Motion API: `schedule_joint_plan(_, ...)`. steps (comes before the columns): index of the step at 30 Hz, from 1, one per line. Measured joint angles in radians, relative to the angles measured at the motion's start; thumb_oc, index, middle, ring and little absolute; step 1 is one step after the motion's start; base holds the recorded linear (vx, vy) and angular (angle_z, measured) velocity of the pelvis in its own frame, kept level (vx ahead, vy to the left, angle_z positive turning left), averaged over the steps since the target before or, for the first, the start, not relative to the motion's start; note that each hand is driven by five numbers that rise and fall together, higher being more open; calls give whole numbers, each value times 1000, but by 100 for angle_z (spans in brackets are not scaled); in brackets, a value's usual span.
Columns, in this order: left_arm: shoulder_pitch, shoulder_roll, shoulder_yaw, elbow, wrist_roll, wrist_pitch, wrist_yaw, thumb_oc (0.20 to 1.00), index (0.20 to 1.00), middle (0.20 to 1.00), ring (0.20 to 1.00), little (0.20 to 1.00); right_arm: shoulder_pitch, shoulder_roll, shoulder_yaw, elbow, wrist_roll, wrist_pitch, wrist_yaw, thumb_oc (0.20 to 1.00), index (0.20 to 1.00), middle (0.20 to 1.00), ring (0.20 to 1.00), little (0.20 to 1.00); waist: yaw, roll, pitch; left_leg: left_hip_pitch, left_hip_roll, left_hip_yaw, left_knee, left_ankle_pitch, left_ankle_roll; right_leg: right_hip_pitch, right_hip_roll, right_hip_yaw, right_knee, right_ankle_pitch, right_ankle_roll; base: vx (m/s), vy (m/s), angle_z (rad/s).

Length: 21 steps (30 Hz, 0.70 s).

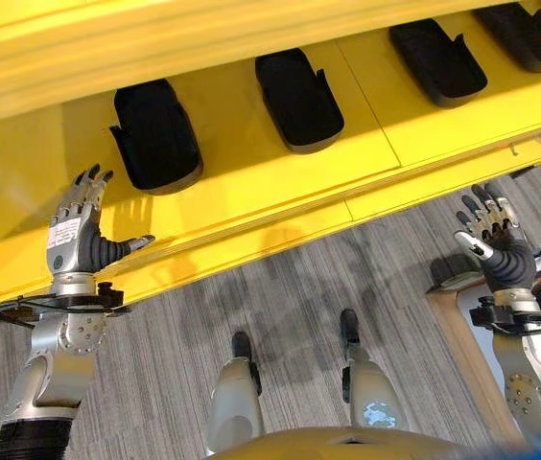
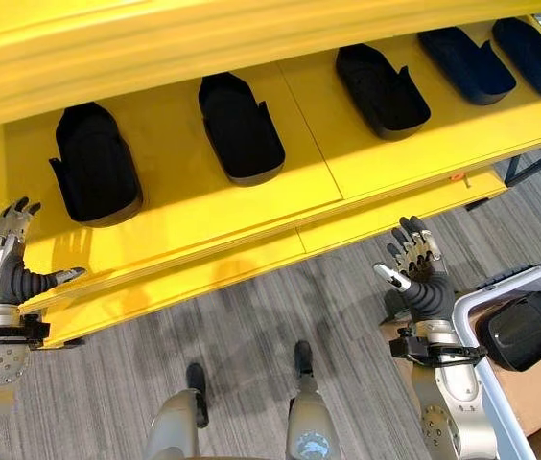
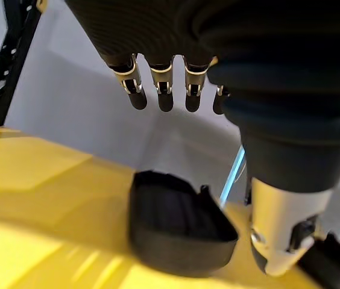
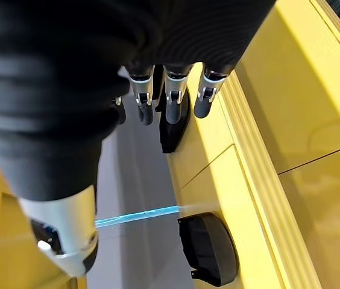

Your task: Move parts from the plastic box to the shelf.

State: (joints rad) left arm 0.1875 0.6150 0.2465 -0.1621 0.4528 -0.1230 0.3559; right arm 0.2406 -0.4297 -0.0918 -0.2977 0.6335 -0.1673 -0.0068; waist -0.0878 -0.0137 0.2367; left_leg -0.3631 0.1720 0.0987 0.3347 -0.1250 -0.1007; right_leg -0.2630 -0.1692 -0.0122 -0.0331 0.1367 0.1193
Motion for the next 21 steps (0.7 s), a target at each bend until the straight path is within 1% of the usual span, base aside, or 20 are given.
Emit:
schedule_joint_plan(1, 4, -15, 0, -15, -29, -17, -2, 1000, 1000, 1000, 1000, 1000, 3, 0, -1, 0, 0, 0, 0, 1000, 1000, 1000, 1000, 1000, 0, 3, -3, 2, 0, -1, -2, 1, 0, 2, 0, -2, 0, 0, 0, 51, -41, 2)
schedule_joint_plan(2, 6, -59, -2, -18, -110, -42, -12, 1000, 1000, 1000, 1000, 1000, 7, 0, 2, 0, -1, 2, 2, 1000, 1000, 1000, 1000, 1000, 1, 8, -6, 22, 0, 0, -9, 5, -2, 17, 1, -3, -1, 1, 3, 49, -34, 1)
schedule_joint_plan(3, 10, -85, -3, -18, -156, -47, -20, 1000, 1000, 1000, 1000, 1000, 12, -1, 1, 0, -2, 2, 3, 1000, 1000, 1000, 1000, 1000, 0, 10, -8, 39, 0, 1, -18, 6, -3, 31, 1, -2, -4, -1, 4, 44, -65, 1)
schedule_joint_plan(4, 38, -111, -9, -18, -289, -66, -51, 1000, 1000, 1000, 1000, 1000, 21, -2, -3, 0, -13, 3, 5, 1000, 1000, 1000, 1000, 1000, 0, 14, -15, 68, 2, 0, -40, 9, -7, 52, 4, -5, -6, -7, 2, 62, -78, 2)
schedule_joint_plan(5, 48, -123, -13, -18, -350, -70, -68, 1000, 1000, 1000, 1000, 1000, 32, -2, -6, 0, -21, 3, 5, 1000, 1000, 1000, 1000, 1000, 0, 18, -20, 77, 3, -1, -53, 13, -9, 61, 5, -7, -11, -9, 0, 55, -100, 11)
schedule_joint_plan(6, 65, -160, -35, -18, -494, -83, -113, 1000, 1000, 1000, 1000, 1000, 57, -2, -12, 3, -32, 6, 6, 1000, 1000, 1000, 1000, 1000, -1, 23, -38, 89, 3, -4, -76, 23, -12, 74, 4, -19, -24, -12, -4, 66, -85, 16)
schedule_joint_plan(7, 74, -179, -60, -16, -596, -86, -144, 1000, 1000, 1000, 1000, 1000, 74, -2, -12, 7, -38, 11, 7, 1000, 1000, 1000, 1000, 1000, 1, 26, -42, 107, 1, -8, -94, 33, -14, 89, 6, -23, -29, -11, -3, 52, -87, 19)
schedule_joint_plan(9, 94, -196, -99, -12, -703, -85, -191, 1000, 1000, 1000, 1000, 1000, 79, 0, -11, 22, -54, 16, 11, 1000, 1000, 1000, 1000, 1000, -1, 27, -46, 132, 2, -15, -124, 43, -19, 108, 9, -30, -35, -12, -4, 56, -102, 12)
schedule_joint_plan(10, 119, -218, -155, -12, -829, -78, -250, 1000, 1000, 1000, 1000, 1000, 95, 0, -12, 36, -89, 24, 12, 1000, 1000, 1000, 1000, 1000, -3, 25, -59, 173, 1, -16, -172, 68, -26, 136, 12, -35, -54, -12, -4, 49, -83, 10)
schedule_joint_plan(12, 157, -220, -189, -12, -882, -74, -293, 1000, 1000, 1000, 1000, 1000, 111, 0, -15, 45, -113, 31, 12, 1000, 1000, 1000, 1000, 1000, -3, 28, -78, 190, 8, -21, -209, 86, -33, 140, 21, -43, -58, -14, -7, 58, -77, 5)
schedule_joint_plan(13, 167, -230, -194, -12, -927, -68, -316, 1000, 1000, 1000, 1000, 1000, 121, 2, -17, 51, -130, 34, 13, 1000, 1000, 1000, 1000, 1000, -5, 30, -84, 220, 14, -19, -250, 107, -39, 153, 29, -43, -58, -14, -8, 72, -96, 1)
schedule_joint_plan(15, 184, -251, -199, -11, -973, -53, -340, 1000, 1000, 1000, 1000, 1000, 136, 15, -22, 55, -145, 38, 12, 1000, 1000, 1000, 1000, 1000, -5, 33, -95, 262, 27, -13, -298, 126, -45, 170, 42, -45, -59, -19, -13, 55, -109, -3)
schedule_joint_plan(16, 184, -253, -200, -11, -978, -53, -344, 1000, 1000, 1000, 1000, 1000, 137, 19, -21, 55, -150, 38, 12, 1000, 1000, 1000, 1000, 1000, -5, 34, -99, 269, 29, -10, -307, 130, -47, 171, 45, -45, -59, -19, -13, 36, -98, -18)
schedule_joint_plan(17, 197, -253, -212, -11, -993, -40, -364, 1000, 1000, 1000, 1000, 1000, 144, 32, -19, 57, -158, 41, 12, 1000, 1000, 1000, 1000, 1000, -5, 38, -116, 314, 42, 2, -343, 144, -53, 192, 59, -42, -60, -25, -21, 46, -138, -14)
schedule_joint_plan(18, 199, -253, -227, -11, -994, -38, -375, 1000, 1000, 1000, 1000, 1000, 151, 32, -18, 58, -164, 41, 12, 1000, 1000, 1000, 1000, 1000, -5, 42, -129, 329, 48, 3, -354, 147, -57, 202, 65, -42, -64, -31, -23, 24, -103, -14)
schedule_joint_plan(21, 197, -252, -251, -11, -998, -38, -398, 1000, 1000, 1000, 1000, 1000, 153, 31, -15, 58, -168, 41, 17, 1000, 1000, 1000, 1000, 1000, -14, 54, -152, 351, 60, 17, -370, 151, -55, 205, 80, -28, -63, -36, -19, 9, -167, -14)
